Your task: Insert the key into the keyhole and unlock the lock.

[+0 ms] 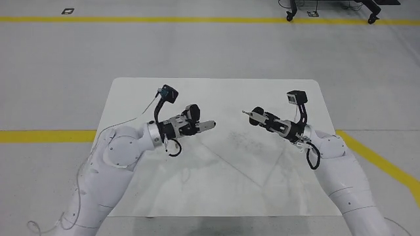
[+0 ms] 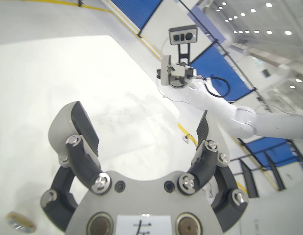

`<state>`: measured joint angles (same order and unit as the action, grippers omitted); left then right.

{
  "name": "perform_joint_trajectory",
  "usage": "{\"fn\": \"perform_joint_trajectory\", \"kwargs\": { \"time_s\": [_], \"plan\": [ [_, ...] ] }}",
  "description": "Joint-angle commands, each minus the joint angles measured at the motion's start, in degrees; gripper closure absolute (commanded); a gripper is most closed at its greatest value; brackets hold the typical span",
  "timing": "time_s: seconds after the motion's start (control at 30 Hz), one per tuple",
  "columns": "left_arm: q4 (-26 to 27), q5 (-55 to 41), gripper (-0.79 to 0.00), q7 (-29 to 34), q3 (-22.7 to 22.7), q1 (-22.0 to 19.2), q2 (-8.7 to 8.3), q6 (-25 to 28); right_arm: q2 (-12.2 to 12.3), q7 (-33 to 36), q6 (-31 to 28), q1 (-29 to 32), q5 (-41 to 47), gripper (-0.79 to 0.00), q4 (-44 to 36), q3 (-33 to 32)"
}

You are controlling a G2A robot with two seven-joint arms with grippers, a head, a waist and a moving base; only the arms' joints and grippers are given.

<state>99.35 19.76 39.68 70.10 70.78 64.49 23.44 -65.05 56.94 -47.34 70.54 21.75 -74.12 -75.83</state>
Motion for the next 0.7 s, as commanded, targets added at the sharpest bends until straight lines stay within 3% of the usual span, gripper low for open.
{"fn": "perform_joint_trajectory", "kwargs": {
  "time_s": [0.0,0.13,0.33,0.43,0.63,0.67],
  "plan": [
    [6.7,7.3,-0.785,0.4,4.3,3.9,-0.87,-3.8,0.0,0.0,0.0,0.0,0.0,0.0,0.0,0.0],
    [15.1,23.6,-0.785,6.9,11.0,9.9,-2.5,-10.7,0.0,0.0,0.0,0.0,0.0,0.0,0.0,0.0],
    [23.1,36.5,-0.785,15.6,9.6,16.1,-3.22,-15.5,0.0,0.0,0.0,0.0,0.0,0.0,0.0,0.0],
    [21.4,40.1,-0.785,17.1,5.9,16.3,-3.05,-16.9,0.0,0.0,0.0,0.0,0.0,0.0,0.0,0.0],
    [13.6,41.9,-0.785,16.6,-0.3,11.7,-2.07,-20.4,0.0,0.0,0.0,0.0,0.0,0.0,0.0,0.0],
    [12.3,42.0,-0.742,16.4,-1.3,10.7,-1.85,-21.0,0.0,0.0,0.0,0.0,0.0,0.0,0.0,0.0]
  ]
}}
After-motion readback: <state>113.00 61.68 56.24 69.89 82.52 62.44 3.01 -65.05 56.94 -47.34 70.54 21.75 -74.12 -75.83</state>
